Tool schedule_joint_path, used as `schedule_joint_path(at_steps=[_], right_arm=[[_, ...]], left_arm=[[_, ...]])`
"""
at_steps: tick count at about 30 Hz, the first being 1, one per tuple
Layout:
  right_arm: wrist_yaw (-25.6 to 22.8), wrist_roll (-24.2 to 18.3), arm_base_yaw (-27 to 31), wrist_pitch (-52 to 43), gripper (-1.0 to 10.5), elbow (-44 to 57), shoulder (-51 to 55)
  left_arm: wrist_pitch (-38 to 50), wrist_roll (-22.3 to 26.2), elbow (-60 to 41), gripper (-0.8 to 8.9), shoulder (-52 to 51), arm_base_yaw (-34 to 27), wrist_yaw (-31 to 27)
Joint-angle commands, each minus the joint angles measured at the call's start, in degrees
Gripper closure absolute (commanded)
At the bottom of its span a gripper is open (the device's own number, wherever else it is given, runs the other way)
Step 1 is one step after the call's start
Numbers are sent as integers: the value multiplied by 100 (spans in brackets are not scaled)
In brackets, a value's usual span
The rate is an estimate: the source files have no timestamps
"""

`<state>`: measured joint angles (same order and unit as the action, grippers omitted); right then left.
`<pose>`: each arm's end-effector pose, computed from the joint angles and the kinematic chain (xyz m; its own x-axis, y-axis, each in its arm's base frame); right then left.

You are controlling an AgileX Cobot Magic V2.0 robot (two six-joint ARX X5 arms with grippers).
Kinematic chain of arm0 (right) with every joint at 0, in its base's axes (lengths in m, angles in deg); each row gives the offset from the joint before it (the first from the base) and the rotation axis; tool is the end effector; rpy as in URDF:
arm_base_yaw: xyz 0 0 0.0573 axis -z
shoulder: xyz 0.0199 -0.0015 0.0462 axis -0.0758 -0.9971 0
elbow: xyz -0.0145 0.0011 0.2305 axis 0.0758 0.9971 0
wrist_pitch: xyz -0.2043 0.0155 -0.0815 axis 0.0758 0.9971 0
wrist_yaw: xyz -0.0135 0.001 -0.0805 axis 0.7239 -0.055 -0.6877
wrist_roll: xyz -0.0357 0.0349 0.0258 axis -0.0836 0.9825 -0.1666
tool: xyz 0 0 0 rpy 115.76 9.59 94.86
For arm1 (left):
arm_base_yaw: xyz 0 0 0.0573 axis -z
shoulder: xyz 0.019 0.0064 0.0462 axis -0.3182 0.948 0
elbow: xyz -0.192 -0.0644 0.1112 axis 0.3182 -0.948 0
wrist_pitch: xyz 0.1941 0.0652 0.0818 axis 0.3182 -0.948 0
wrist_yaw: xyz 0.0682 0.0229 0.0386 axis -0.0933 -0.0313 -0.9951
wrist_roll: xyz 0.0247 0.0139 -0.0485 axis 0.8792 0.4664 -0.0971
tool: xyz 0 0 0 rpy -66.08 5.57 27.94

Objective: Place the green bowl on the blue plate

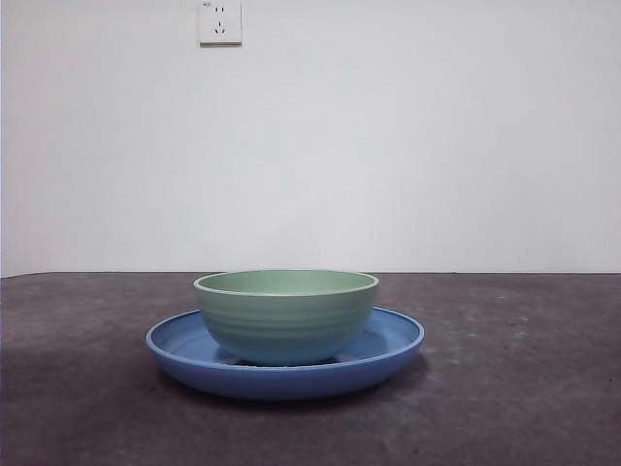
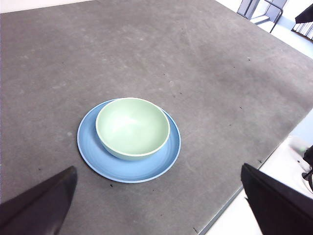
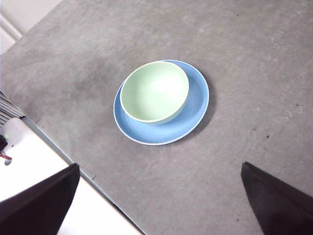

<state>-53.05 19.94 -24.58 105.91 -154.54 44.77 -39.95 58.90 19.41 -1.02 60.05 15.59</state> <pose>0.0787 0.0431 0.3386 0.5189 0.6194 -0.5892 -0.5895 0.7584 0.2781 0.0500 -0.0489 0.3164 0.6017 -0.6776 -0.4228 0.6802 0.7122 -0.1733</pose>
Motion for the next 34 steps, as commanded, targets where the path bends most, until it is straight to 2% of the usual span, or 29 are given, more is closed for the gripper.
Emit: schedule_joint_path(at_steps=[1,2,4,5,6,28,30,34], right_arm=[[-15,-63,-33,-48,415,-103,-26],[-15,-61,-33,-48,510,-103,-26],[-15,-63,-33,-48,870,-103,-26],[-13,-70,-33,-50,967,-103,-24],[-13,-76,-33,-57,922,-103,-24],[26,-68,-31,-247,923,-103,-22],[26,-68,-31,-247,923,-105,-20],[26,-70,-31,-247,923,-105,-22]], left_arm=[[57,-11,42,431,24,35,9],[55,-11,42,509,24,35,9],[55,9,42,775,24,35,9],[59,4,42,807,24,35,9],[59,9,42,798,24,35,9],[46,-2,42,794,22,0,9],[59,15,42,795,15,-162,9],[20,136,-7,795,17,-938,2]])
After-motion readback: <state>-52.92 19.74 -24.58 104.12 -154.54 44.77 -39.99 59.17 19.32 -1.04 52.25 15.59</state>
